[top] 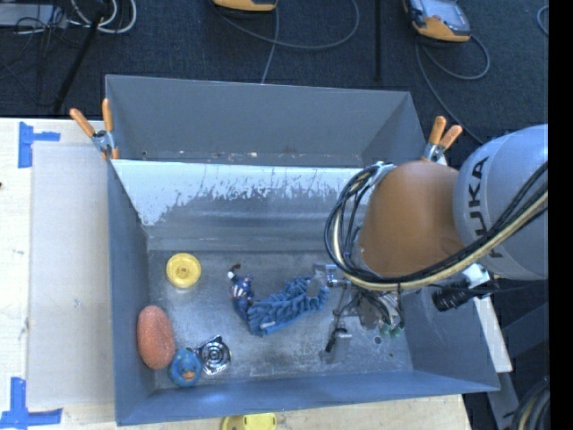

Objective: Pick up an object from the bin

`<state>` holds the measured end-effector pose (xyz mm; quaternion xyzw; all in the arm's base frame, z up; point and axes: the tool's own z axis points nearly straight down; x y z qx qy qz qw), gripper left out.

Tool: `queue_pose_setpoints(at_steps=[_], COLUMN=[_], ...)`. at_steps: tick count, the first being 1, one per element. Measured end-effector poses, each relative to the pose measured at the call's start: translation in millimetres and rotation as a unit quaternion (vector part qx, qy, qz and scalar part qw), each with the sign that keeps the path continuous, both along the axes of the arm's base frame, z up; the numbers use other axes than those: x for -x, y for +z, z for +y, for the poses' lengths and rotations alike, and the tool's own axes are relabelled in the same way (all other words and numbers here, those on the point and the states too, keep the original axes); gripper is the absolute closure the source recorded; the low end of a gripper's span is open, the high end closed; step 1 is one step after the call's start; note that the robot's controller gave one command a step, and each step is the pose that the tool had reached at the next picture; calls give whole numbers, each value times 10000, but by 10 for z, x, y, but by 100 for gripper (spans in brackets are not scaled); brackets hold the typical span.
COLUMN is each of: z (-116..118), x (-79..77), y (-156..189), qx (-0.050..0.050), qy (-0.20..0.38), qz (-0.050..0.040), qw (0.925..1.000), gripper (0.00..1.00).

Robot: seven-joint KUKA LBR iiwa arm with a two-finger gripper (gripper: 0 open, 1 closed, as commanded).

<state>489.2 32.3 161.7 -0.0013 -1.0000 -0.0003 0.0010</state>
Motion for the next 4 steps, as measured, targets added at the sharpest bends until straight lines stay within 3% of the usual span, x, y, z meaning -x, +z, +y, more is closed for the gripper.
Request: queue_pose_setpoints(at_steps=[1,2,3,4], z=[0,73,267,-65], x=[0,-144,-587,-468], y=[0,-136,-567,-758], qx=[0,6,0,3], qy=[-1,10,111,193], qz=[0,-50,-9,-2], qw=[10000,10000,9999,9998], gripper=[0,0,0,100])
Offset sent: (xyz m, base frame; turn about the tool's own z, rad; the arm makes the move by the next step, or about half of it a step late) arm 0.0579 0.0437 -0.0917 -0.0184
